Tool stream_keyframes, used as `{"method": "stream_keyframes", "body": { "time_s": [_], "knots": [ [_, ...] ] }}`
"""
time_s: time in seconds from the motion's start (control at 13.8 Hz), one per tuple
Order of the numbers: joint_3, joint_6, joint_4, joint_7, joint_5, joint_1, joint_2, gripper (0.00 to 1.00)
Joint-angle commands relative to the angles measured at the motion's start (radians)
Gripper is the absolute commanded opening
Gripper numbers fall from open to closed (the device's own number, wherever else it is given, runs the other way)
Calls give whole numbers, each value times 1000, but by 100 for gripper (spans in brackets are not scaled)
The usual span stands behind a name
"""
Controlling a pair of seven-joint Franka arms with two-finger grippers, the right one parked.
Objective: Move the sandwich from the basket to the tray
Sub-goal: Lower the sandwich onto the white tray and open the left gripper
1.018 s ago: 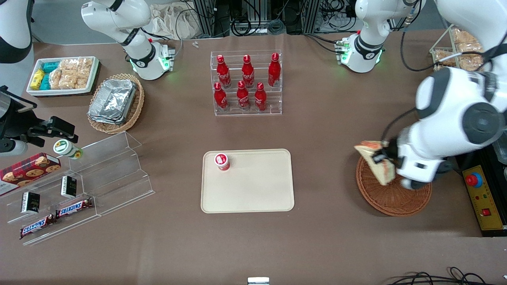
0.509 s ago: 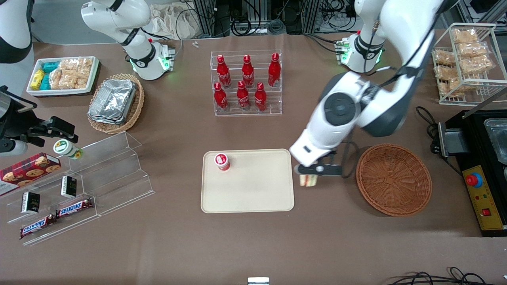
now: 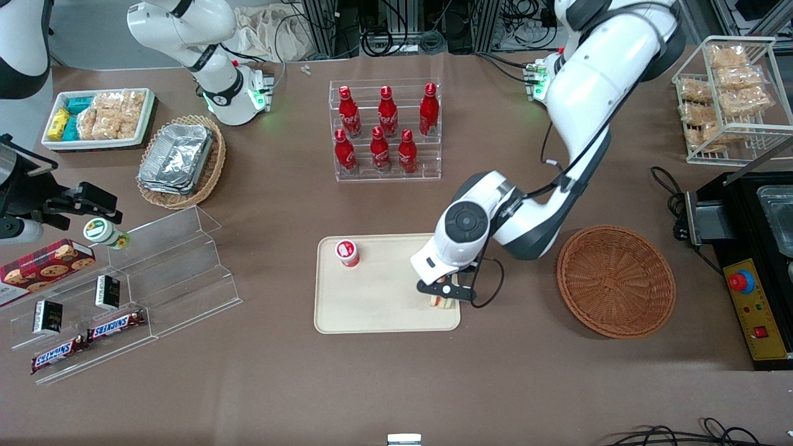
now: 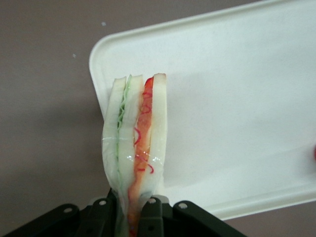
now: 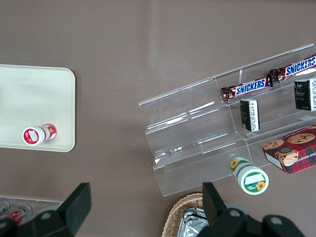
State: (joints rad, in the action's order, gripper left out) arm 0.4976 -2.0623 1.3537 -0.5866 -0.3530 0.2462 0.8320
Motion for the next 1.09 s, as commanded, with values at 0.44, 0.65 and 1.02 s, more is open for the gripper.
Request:
{"method": "stream_keyframes", "body": {
  "time_s": [0.44,0.65,1.02],
  "knots": [
    [-5,-16,-59,-96,-37,-2,10,100],
    [-4,72,-59,-163,0,-56,-118,100],
    [4,406,-48,-22,72,-163,-361,100]
  ]
}}
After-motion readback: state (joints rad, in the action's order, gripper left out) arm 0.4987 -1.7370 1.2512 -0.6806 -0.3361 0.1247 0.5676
